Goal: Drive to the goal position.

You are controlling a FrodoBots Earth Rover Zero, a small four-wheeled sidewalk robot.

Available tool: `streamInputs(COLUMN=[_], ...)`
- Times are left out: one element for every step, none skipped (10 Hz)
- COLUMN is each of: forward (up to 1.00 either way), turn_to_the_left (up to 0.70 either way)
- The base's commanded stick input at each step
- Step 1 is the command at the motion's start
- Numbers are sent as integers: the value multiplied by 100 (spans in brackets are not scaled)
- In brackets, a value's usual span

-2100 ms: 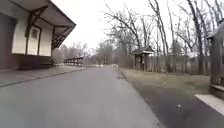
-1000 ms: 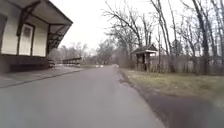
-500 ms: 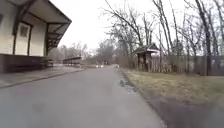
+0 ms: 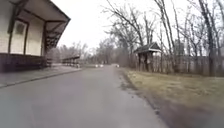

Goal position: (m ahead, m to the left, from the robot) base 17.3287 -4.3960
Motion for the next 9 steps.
streamInputs(forward=[70, 70, 70, 70, 70, 70, 70, 70, 70], turn_to_the_left=[0, 0, 0, 0, 0, 0, 0, 0, 0])
